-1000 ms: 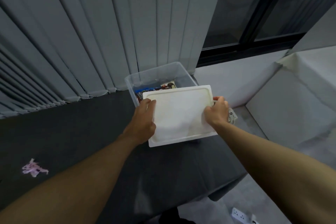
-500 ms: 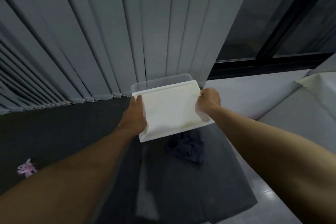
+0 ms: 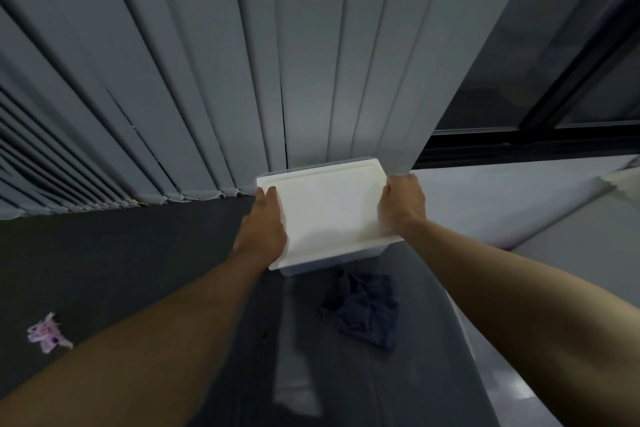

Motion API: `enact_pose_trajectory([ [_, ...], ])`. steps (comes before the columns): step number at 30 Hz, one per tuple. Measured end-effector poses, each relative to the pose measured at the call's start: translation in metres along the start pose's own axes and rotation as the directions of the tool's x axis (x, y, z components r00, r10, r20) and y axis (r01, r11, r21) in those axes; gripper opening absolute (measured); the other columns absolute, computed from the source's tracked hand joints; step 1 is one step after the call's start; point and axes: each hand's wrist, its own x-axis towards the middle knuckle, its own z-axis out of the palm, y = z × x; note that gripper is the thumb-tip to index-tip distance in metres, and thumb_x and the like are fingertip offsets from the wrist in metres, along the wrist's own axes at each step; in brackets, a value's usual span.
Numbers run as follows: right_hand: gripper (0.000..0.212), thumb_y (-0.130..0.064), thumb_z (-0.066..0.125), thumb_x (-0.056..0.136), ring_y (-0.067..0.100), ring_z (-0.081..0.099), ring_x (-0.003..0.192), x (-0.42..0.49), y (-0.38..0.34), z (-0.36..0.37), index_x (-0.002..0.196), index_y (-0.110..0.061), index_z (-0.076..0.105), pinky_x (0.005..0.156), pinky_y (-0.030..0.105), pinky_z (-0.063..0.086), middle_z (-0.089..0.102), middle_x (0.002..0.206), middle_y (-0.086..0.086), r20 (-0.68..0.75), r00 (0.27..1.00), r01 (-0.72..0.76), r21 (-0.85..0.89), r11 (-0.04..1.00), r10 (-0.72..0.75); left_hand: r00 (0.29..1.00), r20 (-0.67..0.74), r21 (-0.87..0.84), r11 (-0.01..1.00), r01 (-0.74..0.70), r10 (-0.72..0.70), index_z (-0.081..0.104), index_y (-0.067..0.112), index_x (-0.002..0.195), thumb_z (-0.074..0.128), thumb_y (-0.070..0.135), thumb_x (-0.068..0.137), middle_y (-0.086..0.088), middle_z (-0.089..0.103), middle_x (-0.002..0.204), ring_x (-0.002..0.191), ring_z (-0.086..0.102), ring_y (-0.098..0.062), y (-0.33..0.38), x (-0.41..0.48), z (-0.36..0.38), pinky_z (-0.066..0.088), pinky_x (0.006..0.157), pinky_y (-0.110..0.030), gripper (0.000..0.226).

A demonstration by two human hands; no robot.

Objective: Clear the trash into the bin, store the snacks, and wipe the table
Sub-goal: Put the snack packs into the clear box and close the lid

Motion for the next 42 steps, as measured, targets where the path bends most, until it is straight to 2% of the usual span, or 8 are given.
enact_pose_trajectory([
  [8, 0.027, -0.008, 0.039, 0.1, 0.04, 0.056, 0.106, 0.009, 0.004, 0.012, 0.12, -0.001, 0.055, 0.09, 0.037, 0.044, 0.047, 0.13, 0.02, 0.036, 0.997, 0.072, 0.011, 0.997, -0.072, 0.999, -0.024, 0.03, 0.999, 0.036, -0.035, 0.023, 0.009, 0.147, 0.036, 0.004, 0.096, -0.005, -0.005, 0.167, 0.133, 0.04, -0.046, 0.012, 0.012, 0.004, 0.036, 0.104, -0.049, 0.053],
  [11, 0.031, -0.015, 0.03, 0.102, 0.042, 0.055, 0.11, 0.007, 0.008, 0.022, 0.128, -0.006, 0.045, 0.083, 0.041, 0.043, 0.048, 0.132, 0.018, 0.047, 0.996, 0.074, 0.027, 0.997, -0.075, 0.994, -0.098, -0.012, 0.999, -0.039, 0.038, 0.039, 0.001, 0.122, 0.039, 0.001, 0.091, -0.017, 0.019, 0.155, 0.132, 0.039, -0.044, 0.009, 0.021, 0.008, 0.042, 0.102, -0.048, 0.032],
  [14, 0.045, -0.033, 0.026, 0.105, 0.04, 0.053, 0.118, 0.008, 0.005, 0.027, 0.141, -0.007, 0.032, 0.089, 0.047, 0.045, 0.049, 0.14, 0.017, 0.066, 0.995, 0.078, -0.006, 0.997, -0.077, 0.985, -0.149, 0.055, 0.995, -0.08, 0.088, 0.042, -0.002, 0.114, 0.046, 0.01, 0.092, -0.022, 0.034, 0.13, 0.119, 0.042, -0.04, 0.009, 0.034, 0.008, 0.041, 0.103, -0.046, 0.025],
  [17, 0.07, -0.056, 0.026, 0.1, 0.037, 0.046, 0.129, 0.006, 0.003, 0.031, 0.15, -0.006, 0.021, 0.095, 0.049, 0.045, 0.041, 0.148, 0.015, 0.042, 0.993, 0.113, -0.09, 0.989, -0.11, 0.974, -0.189, 0.145, 0.984, -0.099, 0.125, 0.044, -0.004, 0.122, 0.044, 0.019, 0.096, -0.027, 0.037, 0.128, 0.12, 0.041, -0.042, 0.014, 0.042, 0.01, 0.039, 0.105, -0.048, 0.035],
  [22, 0.083, -0.067, 0.015, 0.095, 0.034, 0.021, 0.147, 0.015, 0.001, 0.034, 0.155, -0.009, 0.017, 0.114, 0.052, 0.029, 0.016, 0.163, 0.011, 0.096, 0.952, 0.305, -0.302, 0.903, -0.289, 0.979, -0.128, 0.428, 0.9, -0.087, 0.156, 0.005, -0.005, 0.155, 0.018, 0.045, 0.103, -0.028, 0.0, 0.162, 0.152, -0.007, -0.04, 0.013, 0.044, 0.027, -0.005, 0.123, -0.046, 0.073],
  [30, 0.093, -0.075, 0.011, 0.09, 0.035, 0.021, 0.146, 0.017, -0.014, 0.04, 0.153, -0.008, 0.02, 0.114, 0.054, 0.026, 0.012, 0.164, 0.013, 0.077, 0.969, 0.248, -0.304, 0.92, -0.236, 0.964, -0.156, 0.48, 0.87, -0.117, 0.216, 0.015, -0.009, 0.152, 0.014, 0.059, 0.097, -0.03, 0.006, 0.161, 0.151, 0.001, -0.042, 0.014, 0.053, 0.027, 0.007, 0.124, -0.05, 0.088],
  [37, 0.095, -0.078, 0.01, 0.09, 0.034, 0.014, 0.149, 0.015, -0.014, 0.043, 0.155, -0.008, 0.017, 0.111, 0.054, 0.03, 0.012, 0.165, 0.011, 0.104, 0.94, 0.34, -0.349, 0.873, -0.324, 0.953, -0.126, 0.509, 0.843, -0.176, 0.275, -0.001, 0.026, 0.159, 0.01, 0.065, 0.096, -0.023, -0.01, 0.164, 0.15, -0.008, -0.045, 0.009, 0.062, 0.03, 0.0, 0.122, -0.055, 0.074],
  [42, 0.094, -0.081, 0.01, 0.087, 0.034, 0.016, 0.147, 0.014, -0.015, 0.042, 0.156, -0.018, 0.008, 0.107, 0.053, 0.036, 0.003, 0.166, 0.003, 0.114, 0.95, 0.313, -0.328, 0.891, -0.291, 0.959, -0.11, 0.51, 0.843, -0.172, 0.262, -0.001, 0.033, 0.158, 0.01, 0.066, 0.096, -0.018, -0.013, 0.165, 0.15, -0.012, -0.044, 0.007, 0.062, 0.029, 0.001, 0.122, -0.057, 0.071],
])
